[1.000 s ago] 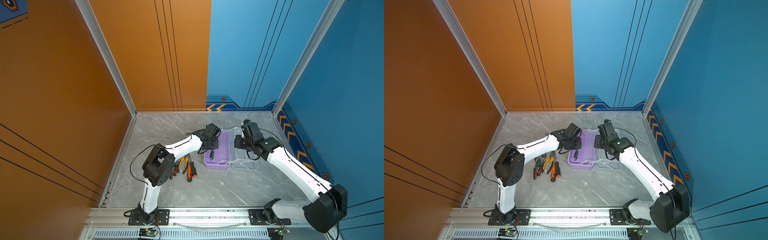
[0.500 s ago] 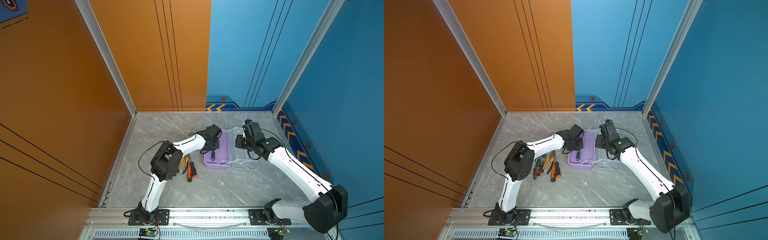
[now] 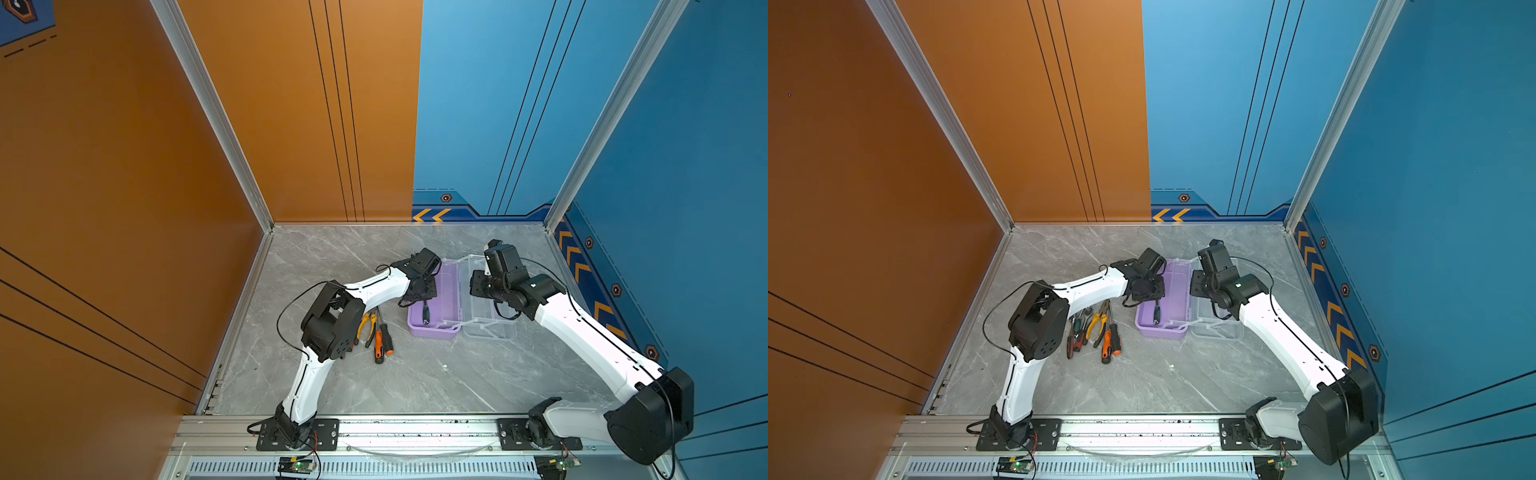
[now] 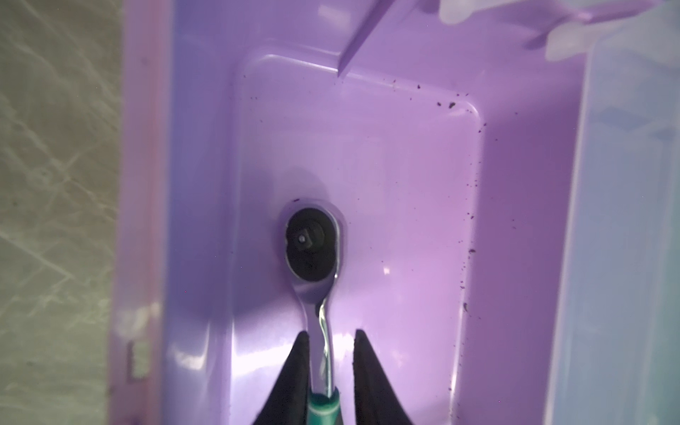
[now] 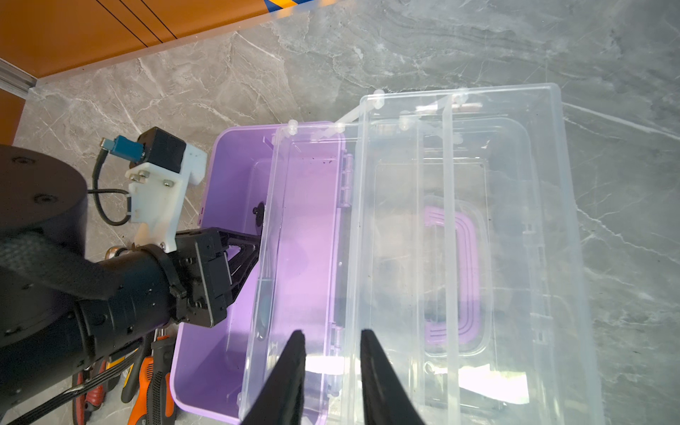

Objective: Pack the tool kit
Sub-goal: 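Carry the ratchet over the lilac box and lower it inside with the left gripper, then open the left gripper and draw it back toward the tools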

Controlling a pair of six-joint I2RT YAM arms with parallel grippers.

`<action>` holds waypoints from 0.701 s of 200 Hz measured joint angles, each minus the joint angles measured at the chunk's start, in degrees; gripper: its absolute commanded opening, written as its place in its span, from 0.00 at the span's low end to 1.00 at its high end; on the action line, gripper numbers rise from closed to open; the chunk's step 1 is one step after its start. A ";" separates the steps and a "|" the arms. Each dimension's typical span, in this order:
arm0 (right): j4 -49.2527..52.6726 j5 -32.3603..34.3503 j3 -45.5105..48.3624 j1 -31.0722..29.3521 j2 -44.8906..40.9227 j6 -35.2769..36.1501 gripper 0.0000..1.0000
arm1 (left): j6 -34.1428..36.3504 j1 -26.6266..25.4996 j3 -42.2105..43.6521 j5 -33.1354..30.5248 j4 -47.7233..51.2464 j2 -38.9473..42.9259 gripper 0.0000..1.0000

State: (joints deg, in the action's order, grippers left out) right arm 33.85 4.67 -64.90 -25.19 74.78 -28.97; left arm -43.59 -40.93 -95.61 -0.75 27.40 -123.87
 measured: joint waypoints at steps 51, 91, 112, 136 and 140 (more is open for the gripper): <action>0.04 0.00 -0.17 -0.98 0.07 -0.02 0.29 | 0.17 0.00 -0.09 0.02 -0.13 0.00 0.31; 0.61 0.66 -4.13 -3.67 0.85 0.00 0.30 | 1.73 0.35 -0.20 0.87 -0.24 1.27 0.42; 0.66 1.49 -5.77 -5.60 1.44 -0.02 0.30 | 3.37 1.22 -0.20 0.83 0.31 3.87 0.46; 0.68 1.81 -7.13 -7.17 2.73 -0.44 0.32 | 5.79 1.95 -0.87 0.61 1.22 7.56 0.51; 0.70 1.99 -7.28 -7.43 2.91 -0.46 0.32 | 5.97 1.95 -1.05 0.50 1.25 8.13 0.52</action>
State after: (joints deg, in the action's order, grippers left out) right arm 34.54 6.66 -72.18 -32.62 77.69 -29.43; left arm -37.63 -38.98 -96.66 -0.25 28.64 -115.74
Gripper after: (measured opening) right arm 0.313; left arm 0.499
